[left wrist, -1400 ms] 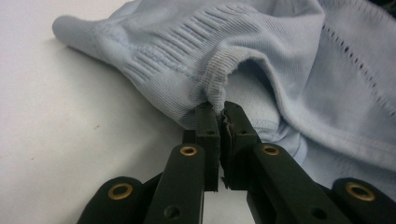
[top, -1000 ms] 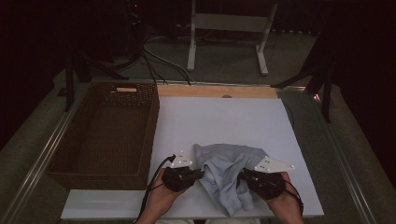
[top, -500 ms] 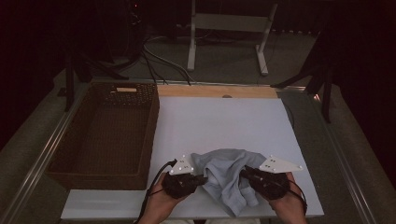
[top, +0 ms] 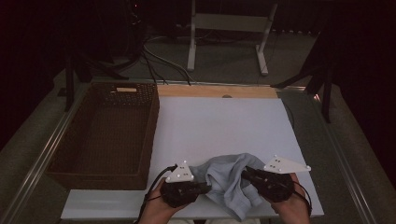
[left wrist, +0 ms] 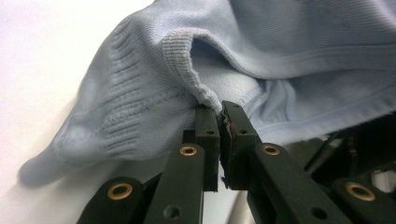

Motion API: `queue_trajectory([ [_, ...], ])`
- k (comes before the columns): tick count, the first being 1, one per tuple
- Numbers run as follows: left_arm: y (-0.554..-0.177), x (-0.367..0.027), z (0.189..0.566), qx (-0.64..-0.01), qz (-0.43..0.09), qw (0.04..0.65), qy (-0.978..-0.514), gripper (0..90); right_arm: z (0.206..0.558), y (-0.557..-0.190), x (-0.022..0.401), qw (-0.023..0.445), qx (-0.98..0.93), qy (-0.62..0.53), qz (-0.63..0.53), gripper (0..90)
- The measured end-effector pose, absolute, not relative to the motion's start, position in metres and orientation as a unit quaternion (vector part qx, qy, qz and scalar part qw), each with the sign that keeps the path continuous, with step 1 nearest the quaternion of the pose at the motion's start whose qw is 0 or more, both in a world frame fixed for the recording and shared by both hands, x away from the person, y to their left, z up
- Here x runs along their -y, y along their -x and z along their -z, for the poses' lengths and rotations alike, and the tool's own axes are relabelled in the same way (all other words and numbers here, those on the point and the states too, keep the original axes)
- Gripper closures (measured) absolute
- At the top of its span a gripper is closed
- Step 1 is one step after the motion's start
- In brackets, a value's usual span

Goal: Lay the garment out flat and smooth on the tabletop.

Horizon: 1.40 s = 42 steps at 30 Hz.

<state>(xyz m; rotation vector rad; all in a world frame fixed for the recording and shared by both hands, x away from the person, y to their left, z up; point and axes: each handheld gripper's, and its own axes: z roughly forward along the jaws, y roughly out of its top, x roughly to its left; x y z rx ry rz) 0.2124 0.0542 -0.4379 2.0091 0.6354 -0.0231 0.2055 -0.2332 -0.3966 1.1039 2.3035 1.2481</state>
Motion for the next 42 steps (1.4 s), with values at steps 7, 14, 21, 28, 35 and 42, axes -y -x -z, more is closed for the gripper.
queue_trajectory([
  [7,-0.223,-0.054,0.441,-0.279,0.0,0.493,-0.824,87.9,0.401,-0.226,0.235,0.143,-0.804,-0.395,-0.421,81.9],
  [14,-0.235,-0.052,0.448,-0.299,-0.008,0.493,-0.817,87.2,0.407,-0.243,0.235,0.144,-0.802,-0.399,-0.42,81.7],
  [21,-0.245,-0.05,0.449,-0.305,-0.023,0.495,-0.814,81.0,0.408,-0.263,0.239,0.14,-0.797,-0.41,-0.421,81.5],
  [28,-0.25,-0.056,0.449,-0.308,-0.054,0.503,-0.806,46.1,0.412,-0.278,0.243,0.138,-0.794,-0.417,-0.42,81.5],
  [35,-0.257,-0.056,0.457,-0.318,-0.072,0.49,-0.808,27.2,0.413,-0.286,0.246,0.135,-0.792,-0.423,-0.42,81.4],
  [42,-0.272,-0.047,0.467,-0.321,-0.088,0.472,-0.816,23.0,0.414,-0.291,0.247,0.135,-0.792,-0.425,-0.417,81.2],
])
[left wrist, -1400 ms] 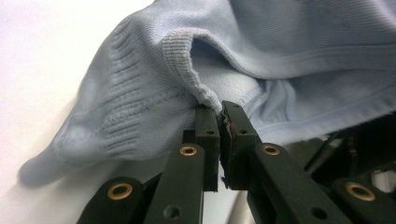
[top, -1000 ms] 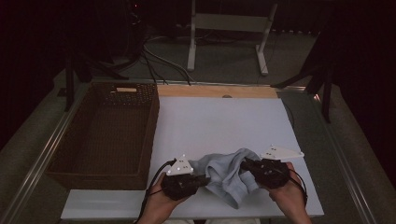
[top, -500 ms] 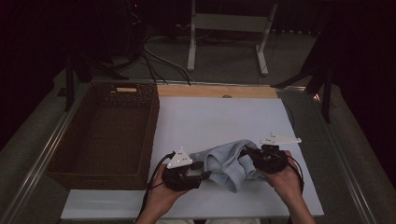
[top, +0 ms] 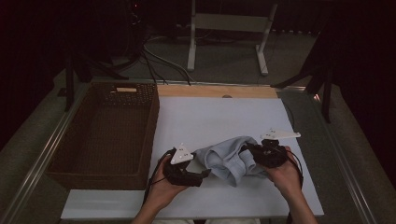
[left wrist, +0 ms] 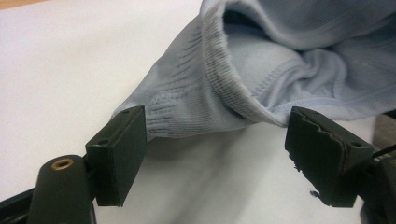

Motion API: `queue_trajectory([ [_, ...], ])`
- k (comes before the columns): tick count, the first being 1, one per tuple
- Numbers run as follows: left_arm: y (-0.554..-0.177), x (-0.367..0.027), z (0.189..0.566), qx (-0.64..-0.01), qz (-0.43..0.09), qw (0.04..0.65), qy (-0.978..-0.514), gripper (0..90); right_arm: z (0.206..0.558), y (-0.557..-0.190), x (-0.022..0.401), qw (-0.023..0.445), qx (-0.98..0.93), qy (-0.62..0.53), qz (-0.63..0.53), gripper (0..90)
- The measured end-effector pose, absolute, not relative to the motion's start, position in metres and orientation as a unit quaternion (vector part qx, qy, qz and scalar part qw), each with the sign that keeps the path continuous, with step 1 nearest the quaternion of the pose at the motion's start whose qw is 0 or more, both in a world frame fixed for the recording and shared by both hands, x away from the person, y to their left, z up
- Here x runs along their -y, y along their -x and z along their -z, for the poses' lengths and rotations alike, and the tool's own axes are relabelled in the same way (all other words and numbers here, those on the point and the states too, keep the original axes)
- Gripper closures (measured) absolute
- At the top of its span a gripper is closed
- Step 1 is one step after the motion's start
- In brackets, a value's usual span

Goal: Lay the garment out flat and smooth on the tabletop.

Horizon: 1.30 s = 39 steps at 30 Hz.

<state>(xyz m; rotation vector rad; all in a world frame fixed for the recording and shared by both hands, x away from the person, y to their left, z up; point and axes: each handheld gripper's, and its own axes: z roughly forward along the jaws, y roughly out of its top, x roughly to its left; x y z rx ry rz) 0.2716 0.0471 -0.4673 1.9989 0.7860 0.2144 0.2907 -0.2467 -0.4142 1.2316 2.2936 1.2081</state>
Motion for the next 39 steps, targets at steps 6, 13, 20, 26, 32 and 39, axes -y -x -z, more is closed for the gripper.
queue_trajectory([
  [6,-0.28,-0.043,0.474,-0.322,-0.092,0.473,-0.815,23.0,0.416,-0.293,0.249,0.134,-0.79,-0.429,-0.416,81.2],
  [13,-0.277,-0.052,0.475,-0.324,-0.118,0.47,-0.813,23.0,0.416,-0.293,0.251,0.133,-0.79,-0.427,-0.419,81.0],
  [20,-0.28,-0.056,0.482,-0.338,-0.139,0.477,-0.8,23.2,0.415,-0.293,0.252,0.131,-0.791,-0.425,-0.421,81.0],
  [26,-0.277,-0.062,0.482,-0.341,-0.146,0.475,-0.798,23.5,0.415,-0.293,0.256,0.132,-0.789,-0.426,-0.423,81.0],
  [32,-0.282,-0.059,0.485,-0.341,-0.145,0.462,-0.806,23.5,0.415,-0.292,0.256,0.129,-0.789,-0.425,-0.426,81.0],
  [39,-0.294,-0.043,0.487,-0.344,-0.159,0.445,-0.811,23.3,0.415,-0.292,0.258,0.117,-0.786,-0.425,-0.433,81.0],
])
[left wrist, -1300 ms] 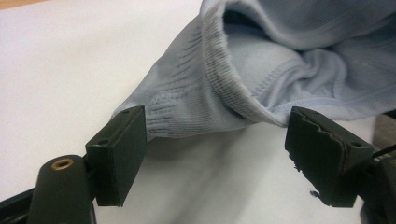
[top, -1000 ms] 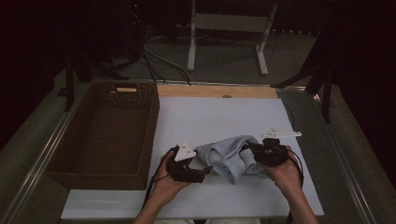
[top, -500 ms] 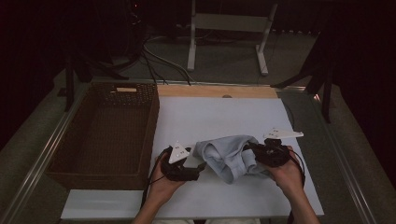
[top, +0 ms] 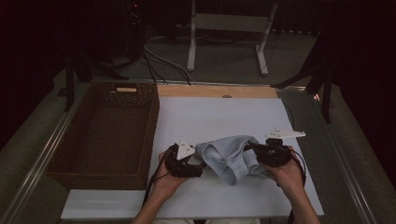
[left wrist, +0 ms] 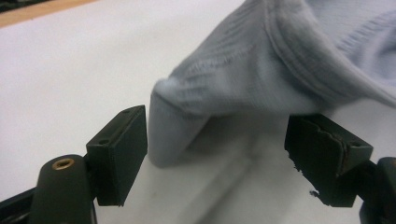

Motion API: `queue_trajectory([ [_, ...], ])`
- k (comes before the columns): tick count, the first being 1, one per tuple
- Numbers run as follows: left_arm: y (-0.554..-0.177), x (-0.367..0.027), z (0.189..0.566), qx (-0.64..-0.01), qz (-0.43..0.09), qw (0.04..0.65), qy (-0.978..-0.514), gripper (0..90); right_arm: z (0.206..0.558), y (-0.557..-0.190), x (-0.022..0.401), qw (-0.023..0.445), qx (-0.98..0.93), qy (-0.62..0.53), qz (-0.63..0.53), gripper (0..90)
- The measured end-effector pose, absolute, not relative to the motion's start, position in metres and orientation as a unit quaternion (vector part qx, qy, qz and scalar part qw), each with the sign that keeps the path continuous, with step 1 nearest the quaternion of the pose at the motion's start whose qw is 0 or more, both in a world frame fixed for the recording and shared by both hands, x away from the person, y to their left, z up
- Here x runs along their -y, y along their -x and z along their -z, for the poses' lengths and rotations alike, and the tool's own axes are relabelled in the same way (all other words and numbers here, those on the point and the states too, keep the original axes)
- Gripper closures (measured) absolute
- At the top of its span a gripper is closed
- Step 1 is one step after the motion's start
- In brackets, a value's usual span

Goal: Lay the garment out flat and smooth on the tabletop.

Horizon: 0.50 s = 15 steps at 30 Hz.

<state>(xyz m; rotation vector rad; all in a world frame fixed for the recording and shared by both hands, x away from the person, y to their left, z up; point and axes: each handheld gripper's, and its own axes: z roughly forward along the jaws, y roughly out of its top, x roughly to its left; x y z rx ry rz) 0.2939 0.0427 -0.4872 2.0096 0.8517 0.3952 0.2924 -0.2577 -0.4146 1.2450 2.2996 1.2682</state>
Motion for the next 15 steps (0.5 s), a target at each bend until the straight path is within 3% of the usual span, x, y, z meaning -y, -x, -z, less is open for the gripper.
queue_trajectory([
  [9,-0.304,-0.026,0.483,-0.325,-0.163,0.457,-0.812,23.4,0.412,-0.288,0.257,0.116,-0.787,-0.42,-0.437,81.0],
  [15,-0.299,-0.025,0.474,-0.306,-0.123,0.474,-0.816,55.3,0.409,-0.286,0.255,0.115,-0.786,-0.418,-0.44,81.0],
])
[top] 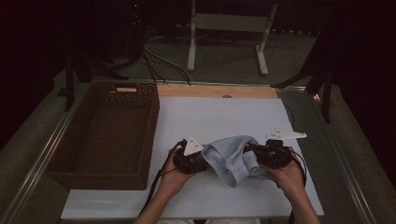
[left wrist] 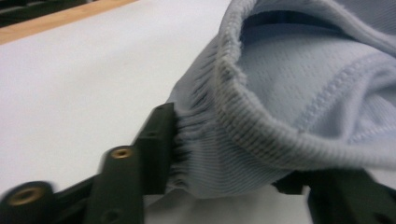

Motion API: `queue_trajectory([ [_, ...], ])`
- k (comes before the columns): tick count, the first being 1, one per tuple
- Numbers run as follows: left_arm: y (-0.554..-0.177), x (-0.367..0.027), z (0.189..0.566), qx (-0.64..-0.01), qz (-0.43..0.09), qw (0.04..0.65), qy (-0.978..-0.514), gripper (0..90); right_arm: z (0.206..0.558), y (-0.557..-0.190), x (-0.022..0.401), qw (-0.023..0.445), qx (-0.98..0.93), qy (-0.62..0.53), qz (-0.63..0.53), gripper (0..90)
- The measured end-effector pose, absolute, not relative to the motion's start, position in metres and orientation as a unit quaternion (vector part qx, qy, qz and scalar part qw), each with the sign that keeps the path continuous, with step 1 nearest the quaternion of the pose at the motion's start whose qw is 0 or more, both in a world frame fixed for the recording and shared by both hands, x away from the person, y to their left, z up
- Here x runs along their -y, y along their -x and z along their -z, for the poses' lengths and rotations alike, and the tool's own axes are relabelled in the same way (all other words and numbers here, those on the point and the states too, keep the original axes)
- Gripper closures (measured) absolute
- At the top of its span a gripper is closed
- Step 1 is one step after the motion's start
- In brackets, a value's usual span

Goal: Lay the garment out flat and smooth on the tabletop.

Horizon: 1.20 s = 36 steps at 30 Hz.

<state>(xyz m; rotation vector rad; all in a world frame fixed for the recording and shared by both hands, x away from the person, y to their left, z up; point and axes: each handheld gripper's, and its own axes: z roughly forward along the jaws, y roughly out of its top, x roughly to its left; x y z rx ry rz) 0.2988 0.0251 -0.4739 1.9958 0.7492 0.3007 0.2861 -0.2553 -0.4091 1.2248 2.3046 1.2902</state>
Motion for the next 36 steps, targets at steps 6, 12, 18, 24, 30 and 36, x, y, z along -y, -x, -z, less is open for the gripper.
queue_trajectory([
  [6,-0.295,-0.028,0.469,-0.298,-0.055,0.491,-0.816,76.1,0.405,-0.284,0.255,0.115,-0.783,-0.421,-0.443,80.9],
  [12,-0.29,-0.029,0.462,-0.285,-0.013,0.5,-0.818,80.6,0.399,-0.285,0.253,0.119,-0.78,-0.422,-0.448,80.8],
  [18,-0.287,-0.028,0.459,-0.268,0.044,0.524,-0.807,82.3,0.398,-0.286,0.251,0.122,-0.778,-0.423,-0.448,80.8],
  [24,-0.3,-0.036,0.463,-0.332,0.061,0.52,-0.785,82.5,0.404,-0.297,0.249,0.117,-0.777,-0.435,-0.441,78.2],
  [30,-0.31,-0.043,0.471,-0.38,0.064,0.515,-0.765,82.6,0.409,-0.302,0.251,0.129,-0.771,-0.445,-0.436,67.5],
  [36,-0.32,-0.047,0.473,-0.415,0.07,0.514,-0.747,82.7,0.41,-0.306,0.257,0.144,-0.756,-0.462,-0.441,53.2],
])
